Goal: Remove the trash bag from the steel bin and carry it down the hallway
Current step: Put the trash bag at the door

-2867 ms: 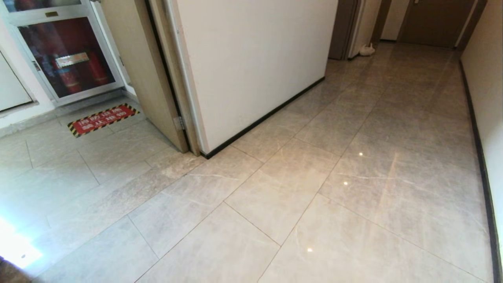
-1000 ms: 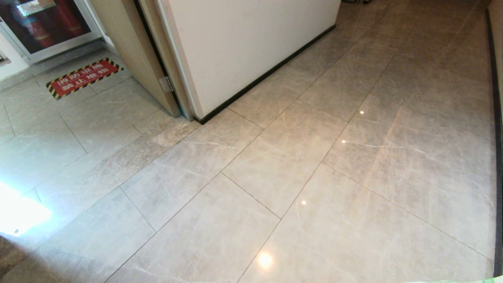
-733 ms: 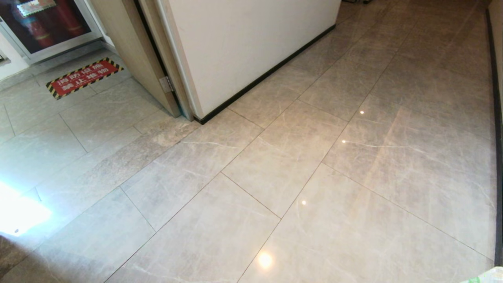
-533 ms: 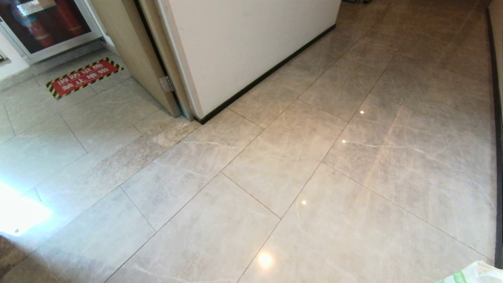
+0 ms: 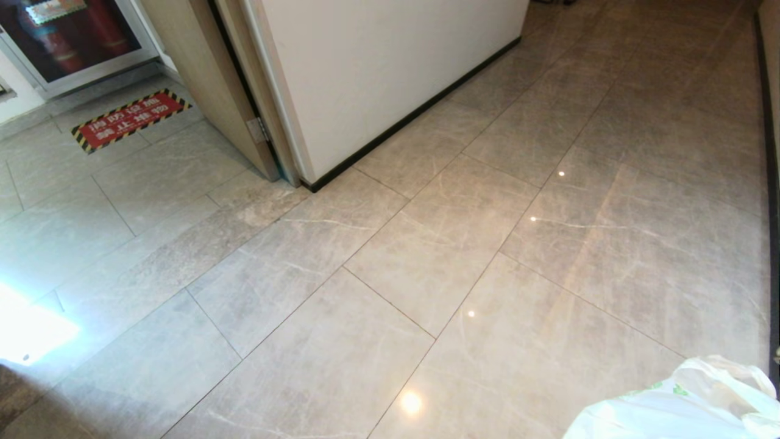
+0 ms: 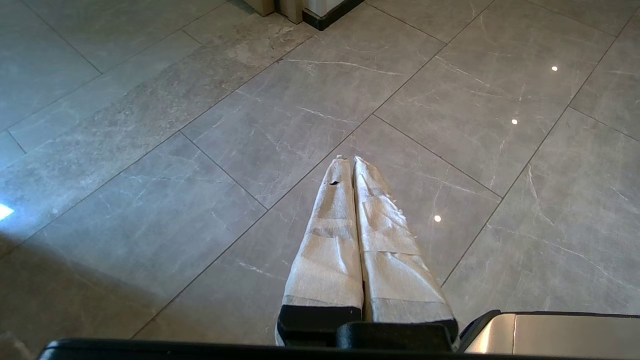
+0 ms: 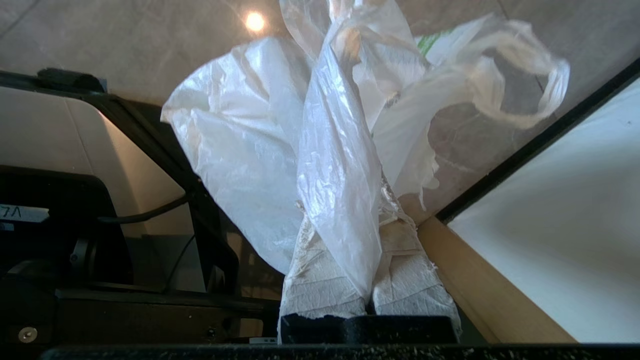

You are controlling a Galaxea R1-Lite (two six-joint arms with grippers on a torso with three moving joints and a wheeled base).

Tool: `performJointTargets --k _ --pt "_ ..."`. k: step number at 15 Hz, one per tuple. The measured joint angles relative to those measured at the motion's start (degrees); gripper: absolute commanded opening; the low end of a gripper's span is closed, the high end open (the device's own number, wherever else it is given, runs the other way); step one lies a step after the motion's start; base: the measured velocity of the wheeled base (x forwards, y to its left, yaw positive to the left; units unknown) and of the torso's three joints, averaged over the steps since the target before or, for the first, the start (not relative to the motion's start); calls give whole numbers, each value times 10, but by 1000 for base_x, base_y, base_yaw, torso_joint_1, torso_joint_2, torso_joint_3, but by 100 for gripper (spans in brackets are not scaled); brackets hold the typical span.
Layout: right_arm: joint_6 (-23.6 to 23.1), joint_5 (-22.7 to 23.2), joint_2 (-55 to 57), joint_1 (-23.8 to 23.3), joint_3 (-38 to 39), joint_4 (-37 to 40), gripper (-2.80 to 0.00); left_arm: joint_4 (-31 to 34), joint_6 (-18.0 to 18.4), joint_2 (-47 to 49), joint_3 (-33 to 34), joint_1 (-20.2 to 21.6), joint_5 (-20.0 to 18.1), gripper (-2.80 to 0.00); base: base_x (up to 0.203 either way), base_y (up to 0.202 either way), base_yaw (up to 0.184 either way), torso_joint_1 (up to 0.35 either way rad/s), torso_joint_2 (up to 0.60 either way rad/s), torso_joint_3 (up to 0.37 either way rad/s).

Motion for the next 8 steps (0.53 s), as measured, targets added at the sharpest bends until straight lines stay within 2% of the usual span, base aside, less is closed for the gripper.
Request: performJointTargets --k 4,8 --pt "-11 -1 187 2 -24 -89 -280 0 0 0 0 0 0 -280 0 0 0 0 0 0" --pt "-50 7 360 2 -51 -249 -280 0 0 0 0 0 0 -280 0 0 0 0 0 0"
